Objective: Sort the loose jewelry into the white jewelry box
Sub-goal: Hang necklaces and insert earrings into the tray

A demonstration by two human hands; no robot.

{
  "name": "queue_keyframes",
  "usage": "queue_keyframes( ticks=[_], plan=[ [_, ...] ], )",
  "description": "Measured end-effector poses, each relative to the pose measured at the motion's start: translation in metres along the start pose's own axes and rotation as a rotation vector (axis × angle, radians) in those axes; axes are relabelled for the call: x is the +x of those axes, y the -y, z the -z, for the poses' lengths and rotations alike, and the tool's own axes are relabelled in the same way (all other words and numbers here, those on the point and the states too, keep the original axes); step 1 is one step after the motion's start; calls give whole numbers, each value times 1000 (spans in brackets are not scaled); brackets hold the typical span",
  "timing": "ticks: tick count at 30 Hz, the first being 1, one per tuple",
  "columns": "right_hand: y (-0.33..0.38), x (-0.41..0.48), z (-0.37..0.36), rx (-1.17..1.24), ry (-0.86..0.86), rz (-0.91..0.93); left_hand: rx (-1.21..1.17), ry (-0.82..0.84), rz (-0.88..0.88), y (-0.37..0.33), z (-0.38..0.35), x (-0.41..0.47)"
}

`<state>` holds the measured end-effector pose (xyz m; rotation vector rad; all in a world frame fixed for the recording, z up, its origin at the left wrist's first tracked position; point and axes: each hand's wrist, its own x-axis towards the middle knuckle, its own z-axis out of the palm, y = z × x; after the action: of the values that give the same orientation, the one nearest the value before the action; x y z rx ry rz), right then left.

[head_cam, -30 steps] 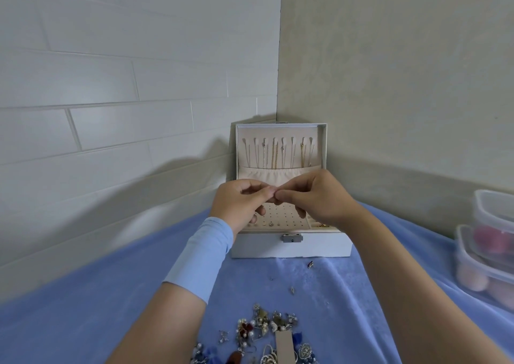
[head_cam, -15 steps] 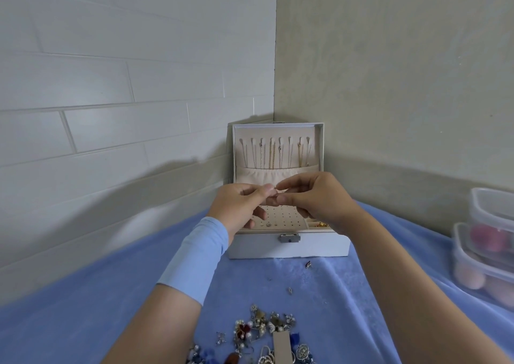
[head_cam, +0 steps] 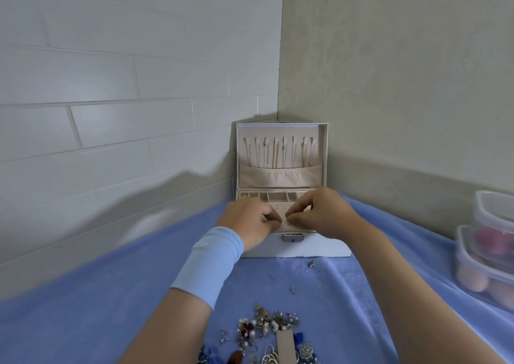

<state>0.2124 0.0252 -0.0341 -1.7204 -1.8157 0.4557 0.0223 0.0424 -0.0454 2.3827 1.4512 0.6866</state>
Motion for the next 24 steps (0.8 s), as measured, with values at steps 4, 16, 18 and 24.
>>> queue_keyframes(
  ticks=[4, 16, 18, 24],
  plan=[
    [1, -1, 0, 3, 5, 3, 3, 5, -36, 2, 0, 2],
    [7, -4, 3, -144, 56, 53, -5, 29, -44, 3, 2, 1],
    [9, -5, 2, -108, 70, 56, 9, 22, -42, 3, 3, 0],
    [13, -1, 8, -24, 33, 89, 61, -25, -74, -5, 16, -13]
  ],
)
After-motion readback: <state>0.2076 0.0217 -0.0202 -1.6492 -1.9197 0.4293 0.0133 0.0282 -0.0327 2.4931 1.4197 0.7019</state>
